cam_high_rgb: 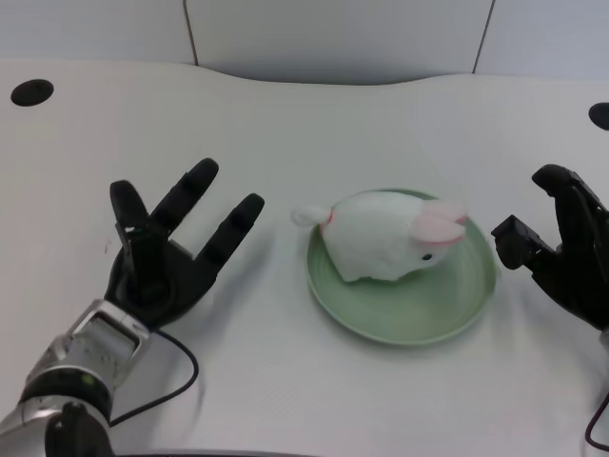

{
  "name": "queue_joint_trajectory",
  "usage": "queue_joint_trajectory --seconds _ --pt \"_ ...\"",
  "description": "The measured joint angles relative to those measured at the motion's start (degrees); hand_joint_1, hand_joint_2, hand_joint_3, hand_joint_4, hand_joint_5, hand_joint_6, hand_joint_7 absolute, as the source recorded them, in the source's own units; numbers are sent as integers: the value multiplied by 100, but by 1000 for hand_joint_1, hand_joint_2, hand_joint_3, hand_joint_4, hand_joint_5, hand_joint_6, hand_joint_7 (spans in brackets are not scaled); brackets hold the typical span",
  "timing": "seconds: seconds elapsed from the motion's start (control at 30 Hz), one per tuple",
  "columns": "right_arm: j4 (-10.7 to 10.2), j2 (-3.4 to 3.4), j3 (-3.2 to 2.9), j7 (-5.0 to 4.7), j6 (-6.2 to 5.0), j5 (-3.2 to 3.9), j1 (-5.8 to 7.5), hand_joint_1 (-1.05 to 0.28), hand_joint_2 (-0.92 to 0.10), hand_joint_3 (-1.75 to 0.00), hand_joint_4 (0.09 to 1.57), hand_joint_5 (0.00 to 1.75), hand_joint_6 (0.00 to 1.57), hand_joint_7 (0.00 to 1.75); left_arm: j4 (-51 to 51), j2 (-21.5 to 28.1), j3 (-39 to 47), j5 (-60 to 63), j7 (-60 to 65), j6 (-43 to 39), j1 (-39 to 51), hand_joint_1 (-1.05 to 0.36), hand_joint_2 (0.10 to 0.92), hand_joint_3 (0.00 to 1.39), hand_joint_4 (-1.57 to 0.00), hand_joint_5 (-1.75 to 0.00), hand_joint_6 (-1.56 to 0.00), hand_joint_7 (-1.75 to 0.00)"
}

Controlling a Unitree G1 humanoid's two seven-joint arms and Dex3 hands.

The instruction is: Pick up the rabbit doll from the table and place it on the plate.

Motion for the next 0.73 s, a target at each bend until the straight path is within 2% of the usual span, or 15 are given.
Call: queue_joint_trajectory --seconds 0.07,0.23,0.33,0.43,0.6,0.73 --pt "3 -4 -1 -64 0 -1 0 -609 -921 -191 826 1746 783 1746 -35 -51 73 -90 0 138 184 -1048 921 775 -83 -44 1 1" --pt "4 -5 20 -68 17 -12 -3 -609 -921 -205 827 1746 790 1746 -269 -145 156 -301 -38 404 320 -1048 921 800 -104 -58 1 1" --pt "4 -5 46 -67 -24 -39 -3 -608 -921 -230 827 1746 783 1746 -312 -162 106 -301 -38 405 321 -1048 921 798 -106 -61 1 1" --pt "4 -5 52 -65 -65 -108 -3 -608 -921 -234 827 1746 782 1746 -315 -167 82 -301 -38 405 328 -1048 921 798 -105 -62 1 1" --pt "79 -5 37 -64 -76 -113 -8 -609 -921 -235 833 1746 783 1746 -332 -164 -14 -265 -66 309 379 -1048 921 775 -92 -56 1 1" --pt "108 -5 -1 -69 -75 -111 -10 -597 -921 -225 831 1746 769 1746 -396 -163 -166 -197 -176 131 495 -1048 921 730 -79 -51 1 1"
